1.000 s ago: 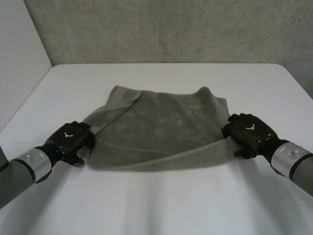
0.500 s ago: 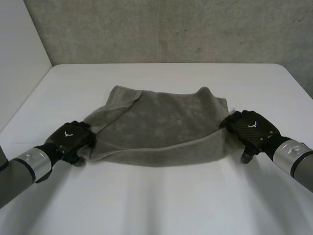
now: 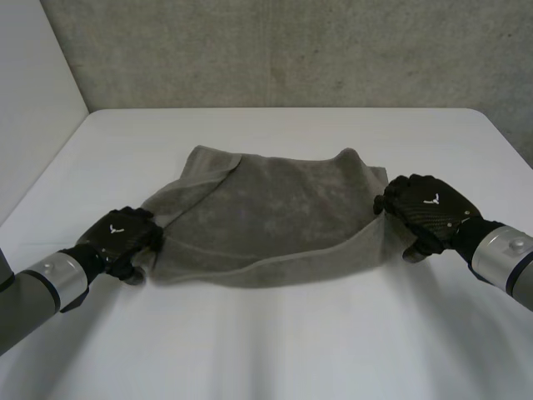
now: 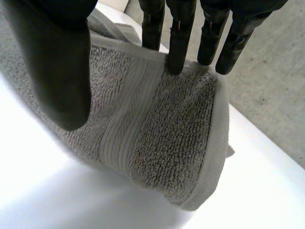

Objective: Fold the towel.

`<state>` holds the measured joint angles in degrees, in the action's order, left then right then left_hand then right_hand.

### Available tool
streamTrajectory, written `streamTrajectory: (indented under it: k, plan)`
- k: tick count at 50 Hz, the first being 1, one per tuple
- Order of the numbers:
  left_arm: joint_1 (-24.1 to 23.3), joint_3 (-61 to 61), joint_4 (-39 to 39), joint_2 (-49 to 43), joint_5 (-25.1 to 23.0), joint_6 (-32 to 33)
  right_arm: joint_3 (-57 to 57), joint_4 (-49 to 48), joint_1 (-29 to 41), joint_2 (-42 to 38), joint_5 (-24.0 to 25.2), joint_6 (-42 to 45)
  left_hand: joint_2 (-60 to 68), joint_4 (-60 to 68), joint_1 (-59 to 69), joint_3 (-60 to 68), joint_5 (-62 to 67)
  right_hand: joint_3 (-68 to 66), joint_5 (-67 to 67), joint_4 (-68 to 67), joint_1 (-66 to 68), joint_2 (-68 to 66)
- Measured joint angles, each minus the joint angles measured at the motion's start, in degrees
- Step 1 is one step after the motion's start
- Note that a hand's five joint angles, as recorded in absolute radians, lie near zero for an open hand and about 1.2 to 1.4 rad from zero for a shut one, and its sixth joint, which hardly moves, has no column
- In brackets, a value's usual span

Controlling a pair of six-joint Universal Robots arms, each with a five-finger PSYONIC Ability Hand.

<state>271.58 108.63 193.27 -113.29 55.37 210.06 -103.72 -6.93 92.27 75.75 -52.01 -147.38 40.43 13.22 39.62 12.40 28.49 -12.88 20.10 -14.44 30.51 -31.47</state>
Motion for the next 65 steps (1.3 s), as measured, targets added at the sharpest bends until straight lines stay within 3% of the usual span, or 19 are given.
streamTrajectory:
  k: [5,10,16,22,25,32,38,46,54,57,63,65]
  plan:
    - [0.0,0.0,0.0,0.0,0.0,0.0,0.1,1.1,0.2,2.6,-0.6,0.0,-0.1,0.0,0.0,0.0,-0.2,0.0,10.4,0.0,9.8,-8.0]
    - [0.0,0.0,0.0,0.0,0.0,0.0,2.1,6.2,0.0,4.3,-2.3,0.4,-0.3,0.0,-0.3,0.0,-0.2,0.0,-4.0,0.0,-3.3,2.9]
    - [0.1,0.0,0.0,0.0,0.0,0.0,5.7,15.2,-0.4,4.7,-4.1,1.0,-0.7,0.0,-0.6,0.0,-0.6,0.0,-5.7,0.0,-4.1,3.8]
    - [0.0,0.0,-0.1,0.0,0.0,0.0,5.9,18.4,-0.3,4.3,-3.8,3.0,-1.2,0.0,-1.1,0.0,-1.3,0.0,14.8,0.0,14.2,-14.1]
    - [0.0,0.1,-0.1,0.0,0.0,0.0,5.5,18.5,-0.3,4.0,-3.7,4.2,-1.4,0.0,-1.1,0.0,-1.3,0.0,4.0,0.0,4.3,-4.9]
    - [0.0,0.1,-0.1,0.0,0.0,0.0,5.8,18.4,-0.6,3.6,-3.5,4.8,-1.4,0.0,-1.1,0.0,-1.3,0.0,9.8,0.0,9.4,-6.0]
    - [0.0,0.1,-0.1,0.1,0.0,0.0,6.1,18.6,-0.9,3.4,-3.4,4.8,-1.4,0.0,-1.1,0.0,-1.3,0.0,0.9,0.0,1.5,-2.4]
    - [0.0,0.1,-0.1,0.3,0.0,0.0,7.3,19.3,-2.0,3.4,-3.9,4.0,-1.4,0.0,-1.1,0.0,-1.4,0.0,6.5,0.0,6.1,-3.7]
    - [0.0,0.1,-0.1,0.4,0.0,0.0,11.5,29.3,-4.5,3.5,-2.3,1.7,-2.0,0.0,-1.7,0.0,-1.9,0.0,-0.5,0.0,0.2,-0.9]
    - [0.0,0.1,-0.1,0.4,0.0,0.0,12.5,33.1,-5.6,3.2,-0.4,2.0,-2.0,0.0,-1.9,0.0,-2.1,0.0,2.1,0.0,2.2,-1.9]
    - [-0.1,0.1,-0.1,0.4,0.0,0.0,12.7,35.8,-8.4,2.9,2.8,4.4,-2.2,0.0,-1.9,0.0,-2.2,0.0,31.7,0.0,31.7,-30.1]
    - [-0.1,0.1,-0.1,0.5,0.0,0.0,12.4,35.1,-8.9,3.0,3.2,5.2,-2.2,0.0,-1.9,0.0,-2.2,0.0,30.8,0.0,30.1,-29.5]
